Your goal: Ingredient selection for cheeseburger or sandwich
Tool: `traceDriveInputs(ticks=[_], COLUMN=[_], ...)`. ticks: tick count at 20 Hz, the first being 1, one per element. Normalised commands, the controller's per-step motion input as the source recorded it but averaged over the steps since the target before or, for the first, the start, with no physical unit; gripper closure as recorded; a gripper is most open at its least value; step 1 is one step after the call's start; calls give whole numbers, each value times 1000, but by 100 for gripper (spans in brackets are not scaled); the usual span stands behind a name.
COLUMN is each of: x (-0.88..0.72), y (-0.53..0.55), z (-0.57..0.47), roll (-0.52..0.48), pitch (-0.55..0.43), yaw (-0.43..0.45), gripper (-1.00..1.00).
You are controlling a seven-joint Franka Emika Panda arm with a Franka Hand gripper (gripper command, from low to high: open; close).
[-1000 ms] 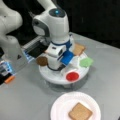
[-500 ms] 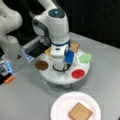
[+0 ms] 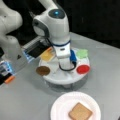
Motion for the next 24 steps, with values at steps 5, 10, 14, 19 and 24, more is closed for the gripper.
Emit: traceDriveInputs(ticks=[5, 10, 14, 19, 24], x=[449, 555, 585, 576, 461], y=[-93, -127, -152, -165, -150], z=[51, 67, 64, 77, 247], roll=[48, 97, 104, 97, 74], pitch=[206, 171, 185, 192, 185], yaw=[554, 485, 284, 155, 39], gripper=[-100, -100, -100, -100, -100])
